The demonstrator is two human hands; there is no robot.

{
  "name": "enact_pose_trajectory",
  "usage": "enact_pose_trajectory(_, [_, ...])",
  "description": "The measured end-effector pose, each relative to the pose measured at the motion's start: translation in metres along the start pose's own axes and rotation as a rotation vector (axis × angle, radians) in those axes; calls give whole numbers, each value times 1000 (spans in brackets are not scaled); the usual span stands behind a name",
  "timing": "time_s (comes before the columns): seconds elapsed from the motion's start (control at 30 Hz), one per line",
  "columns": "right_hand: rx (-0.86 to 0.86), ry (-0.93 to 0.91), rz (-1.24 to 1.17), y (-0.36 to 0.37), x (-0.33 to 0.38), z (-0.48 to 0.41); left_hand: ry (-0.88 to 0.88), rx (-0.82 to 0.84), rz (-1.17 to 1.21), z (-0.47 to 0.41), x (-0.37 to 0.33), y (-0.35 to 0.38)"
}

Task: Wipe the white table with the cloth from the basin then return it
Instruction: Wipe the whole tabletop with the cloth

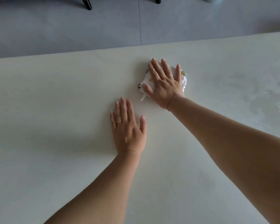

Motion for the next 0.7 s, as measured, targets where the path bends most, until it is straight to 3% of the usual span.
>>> enact_pose_trajectory(0.23, [-33,61,-30,14,3,-52,-17,-25,-22,0,-1,2])
enact_pose_trajectory(0.43, [3,-5,-37,9,-26,-69,-8,-5,-34,-1,-1,-1])
enact_pose_trajectory(0.6, [-43,421,26,-4,-113,-63,0,-7,-40,-2,-1,1])
enact_pose_trajectory(0.7, [-70,660,59,-1,-105,-68,1,-4,-34,-1,-1,1])
Point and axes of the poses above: each hand's wrist, its own z-axis away from the middle knuckle, its own y-axis out of the palm, x = y × z, the point moved 3 cm from there along -z, towards the middle knuckle, and after that the axes turned 15 degrees about -x, right-handed, at the moved point
